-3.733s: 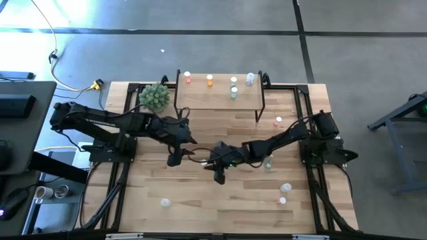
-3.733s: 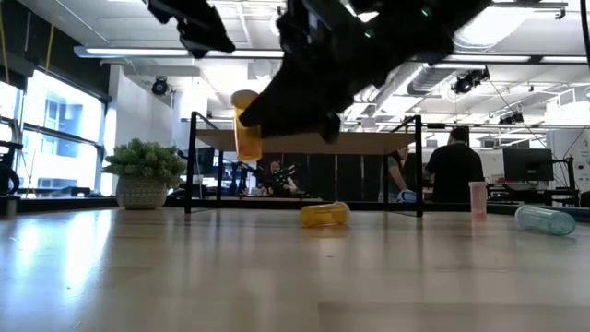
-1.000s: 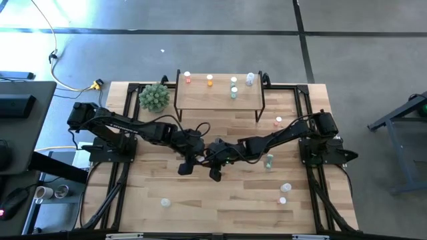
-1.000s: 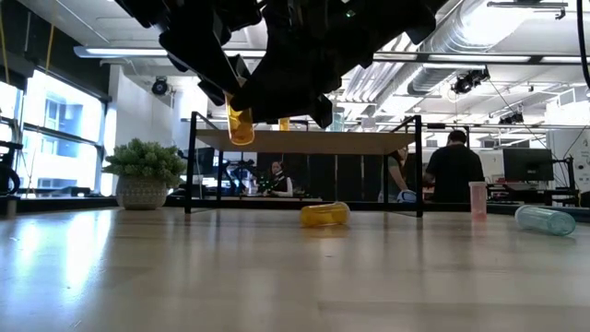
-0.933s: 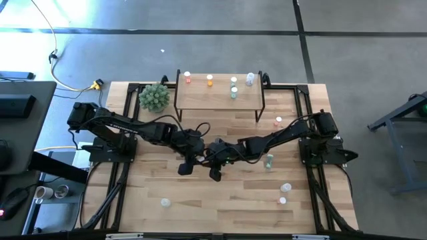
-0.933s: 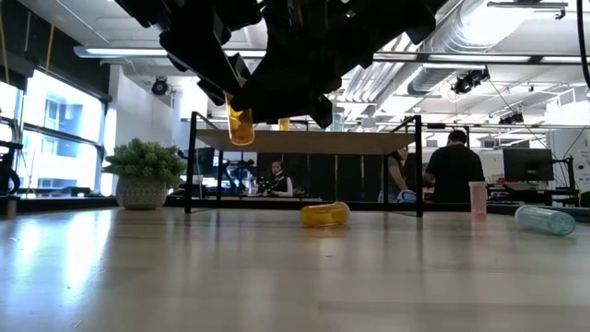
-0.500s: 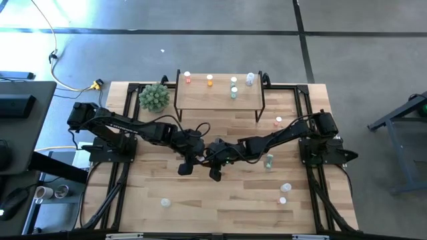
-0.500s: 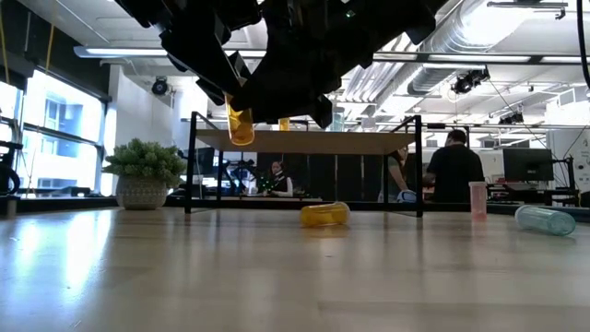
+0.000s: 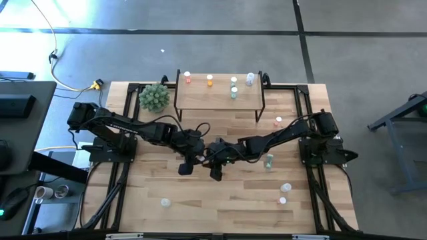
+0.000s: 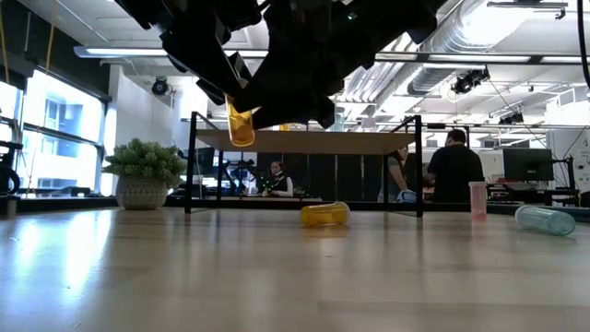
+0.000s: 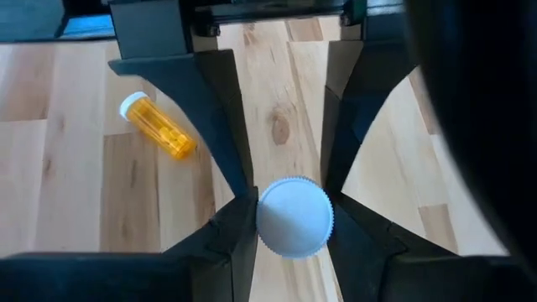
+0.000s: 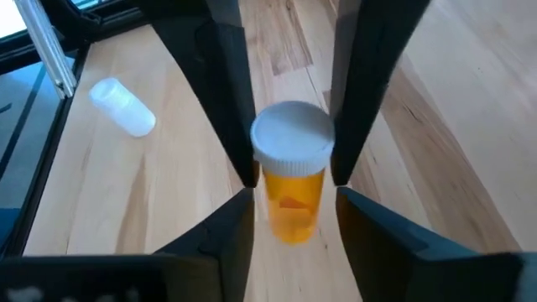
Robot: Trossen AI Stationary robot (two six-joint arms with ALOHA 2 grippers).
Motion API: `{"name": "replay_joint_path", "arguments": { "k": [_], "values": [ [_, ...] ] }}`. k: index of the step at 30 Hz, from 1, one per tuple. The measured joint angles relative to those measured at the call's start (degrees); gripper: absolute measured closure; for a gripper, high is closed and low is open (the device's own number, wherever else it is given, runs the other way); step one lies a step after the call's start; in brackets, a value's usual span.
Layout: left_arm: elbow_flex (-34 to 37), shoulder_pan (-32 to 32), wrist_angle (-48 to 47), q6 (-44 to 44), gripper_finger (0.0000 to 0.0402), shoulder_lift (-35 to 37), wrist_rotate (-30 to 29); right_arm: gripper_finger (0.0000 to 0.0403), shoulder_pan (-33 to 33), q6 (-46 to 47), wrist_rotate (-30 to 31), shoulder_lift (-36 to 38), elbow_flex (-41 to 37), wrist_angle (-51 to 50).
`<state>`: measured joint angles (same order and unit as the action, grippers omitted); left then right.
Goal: Pick and place medicine bottles onto shelf by color
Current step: Put the bottom orange pill bottle on the shelf aligned with the other orange pill bottle
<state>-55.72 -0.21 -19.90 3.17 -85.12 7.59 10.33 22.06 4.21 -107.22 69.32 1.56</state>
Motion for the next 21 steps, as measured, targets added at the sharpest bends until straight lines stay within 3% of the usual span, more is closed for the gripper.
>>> {"name": "replay_joint_path", "arguments": {
  "k": [5,13,21],
  "values": [
    [0.00,0.00,-0.69,-0.82,0.0286,0.00,-1.75,0.0227,-0.10,0.59,-0.25,1.73,0.00,-2.99],
    [0.00,0.02,-1.76,-0.85,0.0286,0.00,-3.99,0.0235,-0.21,0.01,4.28,5.96,0.00,-6.88],
    [0.01,0.02,-1.75,-1.86,0.0286,0.00,-4.83,0.0238,-0.04,0.00,4.72,8.77,0.02,-8.84]
  ]
}}
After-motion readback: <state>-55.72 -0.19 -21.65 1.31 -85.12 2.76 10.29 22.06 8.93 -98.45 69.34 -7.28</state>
